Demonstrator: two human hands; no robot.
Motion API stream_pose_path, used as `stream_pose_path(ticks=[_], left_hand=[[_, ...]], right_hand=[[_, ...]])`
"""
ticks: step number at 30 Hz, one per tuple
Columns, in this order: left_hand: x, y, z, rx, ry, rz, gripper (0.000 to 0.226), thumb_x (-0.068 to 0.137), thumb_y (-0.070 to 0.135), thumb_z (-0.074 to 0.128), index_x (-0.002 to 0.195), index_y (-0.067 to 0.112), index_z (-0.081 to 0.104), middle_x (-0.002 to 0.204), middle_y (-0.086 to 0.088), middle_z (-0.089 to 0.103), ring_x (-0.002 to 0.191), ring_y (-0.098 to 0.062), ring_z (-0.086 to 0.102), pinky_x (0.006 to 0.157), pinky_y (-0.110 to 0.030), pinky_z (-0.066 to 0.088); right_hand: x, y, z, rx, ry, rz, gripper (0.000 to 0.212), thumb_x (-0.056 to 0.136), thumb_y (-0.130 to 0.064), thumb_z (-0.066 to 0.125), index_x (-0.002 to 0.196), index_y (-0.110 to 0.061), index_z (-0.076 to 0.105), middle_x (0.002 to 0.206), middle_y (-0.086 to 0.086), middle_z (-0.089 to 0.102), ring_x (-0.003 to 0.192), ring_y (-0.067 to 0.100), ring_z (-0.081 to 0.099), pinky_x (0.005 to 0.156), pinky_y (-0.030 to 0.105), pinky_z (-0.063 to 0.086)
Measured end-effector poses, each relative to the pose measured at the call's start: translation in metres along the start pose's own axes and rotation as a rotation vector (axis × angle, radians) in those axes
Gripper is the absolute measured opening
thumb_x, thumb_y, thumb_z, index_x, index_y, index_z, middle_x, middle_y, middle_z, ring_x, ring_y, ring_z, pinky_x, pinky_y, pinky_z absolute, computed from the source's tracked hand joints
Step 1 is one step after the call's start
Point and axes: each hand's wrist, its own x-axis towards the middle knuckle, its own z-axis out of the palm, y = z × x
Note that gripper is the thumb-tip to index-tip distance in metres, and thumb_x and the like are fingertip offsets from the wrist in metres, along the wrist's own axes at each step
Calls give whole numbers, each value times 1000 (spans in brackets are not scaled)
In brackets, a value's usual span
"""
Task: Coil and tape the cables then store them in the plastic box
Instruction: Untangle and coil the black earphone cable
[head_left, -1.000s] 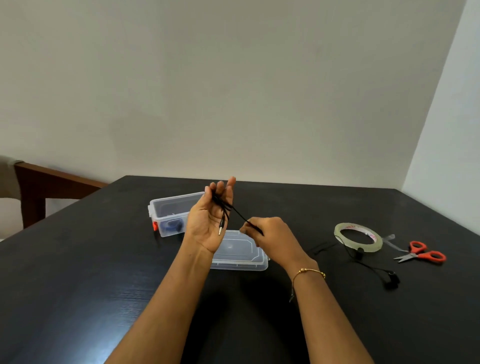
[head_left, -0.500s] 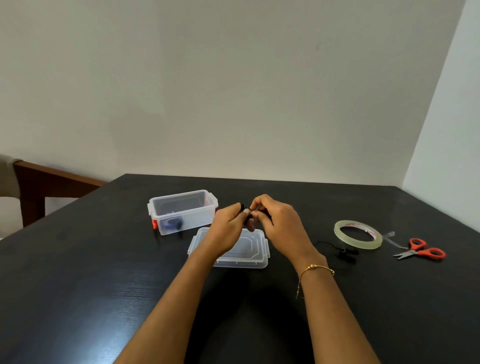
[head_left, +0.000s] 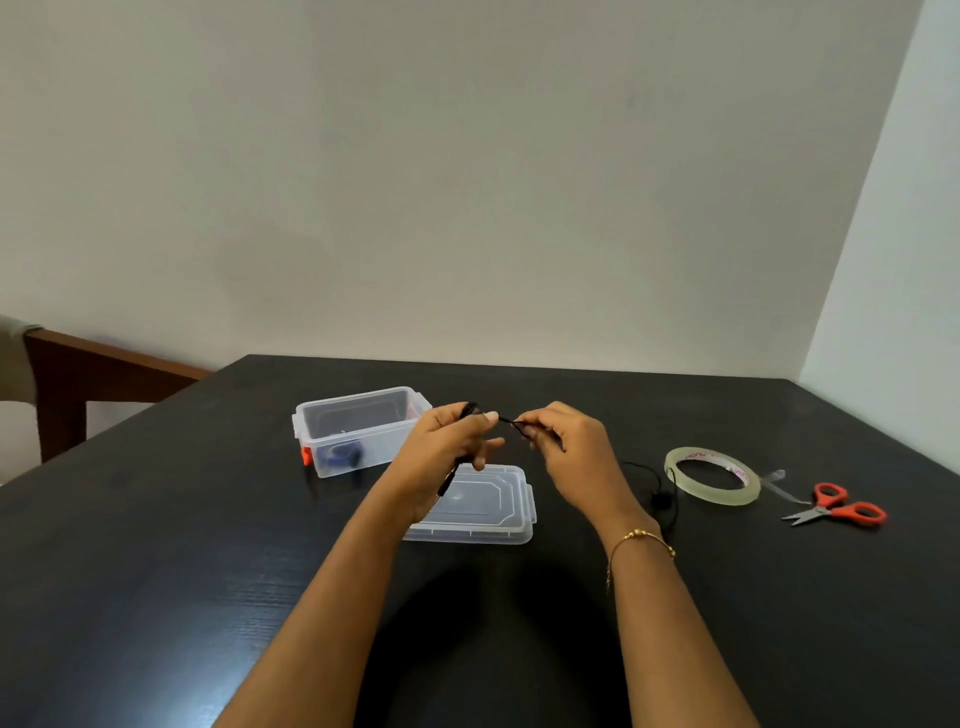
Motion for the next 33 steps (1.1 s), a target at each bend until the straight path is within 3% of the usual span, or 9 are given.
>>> stream_pose_path(ticks=[7,10,13,17,20,24,27,30,33], left_hand=[[-9,19,0,-474,20,55,41,94,13,36,53,15,42,38,6,28,36,-8,34,57,-24,53],[-7,25,-7,-690,69,110,44,94,18,36,51,17,45,37,8,30,35,-6,33,49,-20,48],[-1,25,-13,-659,148,118,35,96,23,39,62,15,44,39,8,33,37,-5,35,52,-19,48],[16,36,-10,-677,168,113,33,96,26,41,66,14,46,38,9,34,36,-4,38,52,-18,49],[32,50,-5,-764,147,126,32,96,27,41,68,15,48,37,9,37,34,-3,38,49,-16,47],[45,50,-1,-825,98,123,30,98,26,38,74,14,51,44,9,46,35,-2,41,48,-14,47],[54,49,-8,-947,154,183,28,99,23,36,78,13,52,52,7,59,41,-2,52,56,-16,53],[57,43,-19,-958,216,217,28,100,21,34,85,9,55,67,0,71,64,-11,70,74,-25,57],[53,28,-22,-905,243,225,29,101,19,30,92,7,55,82,-6,74,78,-17,72,82,-30,55]], right_hand=[[1,-7,0,-83,-66,78,15,91,-10,50,97,-9,64,96,5,61,75,11,56,73,26,52],[-1,-1,-1,-112,-165,147,21,95,-12,46,108,-12,62,93,4,63,72,7,54,70,18,49],[0,0,-2,31,-232,221,27,97,-13,40,118,-15,57,71,-4,55,64,3,50,59,9,40],[0,-3,-1,255,-291,247,31,96,-16,44,125,-23,51,72,-2,56,61,-2,53,61,11,41],[0,-4,-7,530,-255,270,23,95,-13,45,111,-21,61,74,2,61,47,-1,48,48,10,37],[-2,6,-13,789,-196,340,22,93,-14,46,103,-17,67,67,-1,64,46,4,35,44,13,30],[0,10,-13,730,-245,382,25,94,-21,45,109,-16,64,63,-3,61,46,4,36,45,13,32],[0,8,-10,604,-304,371,23,94,-20,47,108,-17,65,56,-6,55,47,2,42,47,11,36],[-1,3,-10,540,-338,366,20,92,-16,51,101,-15,69,55,-7,54,50,1,44,47,9,38]])
